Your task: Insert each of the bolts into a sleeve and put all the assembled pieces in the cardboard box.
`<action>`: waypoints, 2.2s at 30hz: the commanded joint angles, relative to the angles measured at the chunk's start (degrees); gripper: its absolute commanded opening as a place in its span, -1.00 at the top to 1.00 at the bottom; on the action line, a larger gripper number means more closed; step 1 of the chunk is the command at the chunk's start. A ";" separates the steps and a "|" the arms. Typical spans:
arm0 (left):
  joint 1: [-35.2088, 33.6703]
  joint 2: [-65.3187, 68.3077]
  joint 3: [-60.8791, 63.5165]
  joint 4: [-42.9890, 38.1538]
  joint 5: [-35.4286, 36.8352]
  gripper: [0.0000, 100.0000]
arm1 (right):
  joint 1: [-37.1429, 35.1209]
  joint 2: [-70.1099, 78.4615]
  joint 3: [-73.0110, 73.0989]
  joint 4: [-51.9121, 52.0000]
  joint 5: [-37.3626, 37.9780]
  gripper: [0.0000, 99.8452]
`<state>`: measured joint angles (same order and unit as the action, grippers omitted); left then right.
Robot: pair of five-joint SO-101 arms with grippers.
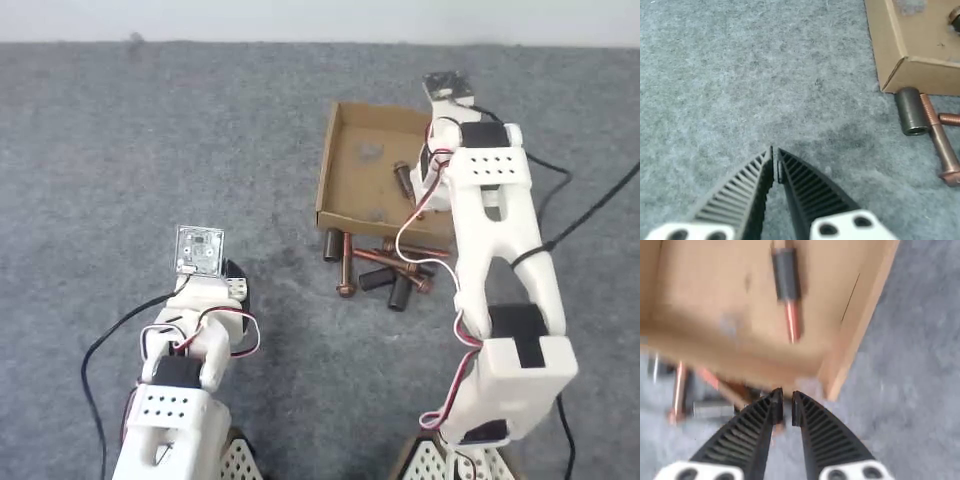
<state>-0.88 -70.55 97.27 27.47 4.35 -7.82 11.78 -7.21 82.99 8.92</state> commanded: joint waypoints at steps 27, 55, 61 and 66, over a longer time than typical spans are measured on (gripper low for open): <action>-0.26 -1.58 -0.75 0.18 -0.53 0.98 | -17.36 -8.40 13.98 6.81 8.00 0.99; -0.26 -1.58 -0.75 0.18 -0.53 0.98 | -21.41 -7.69 21.36 -7.52 45.45 0.63; -0.26 -1.58 -0.75 0.18 -0.53 0.98 | -18.15 -7.69 23.47 -9.54 51.16 0.63; -0.26 -1.58 -0.75 0.18 -0.53 0.98 | -18.07 -7.69 27.34 -13.23 52.75 0.63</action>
<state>-0.97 -70.55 97.27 27.47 4.35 -26.55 7.30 19.16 72.79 60.44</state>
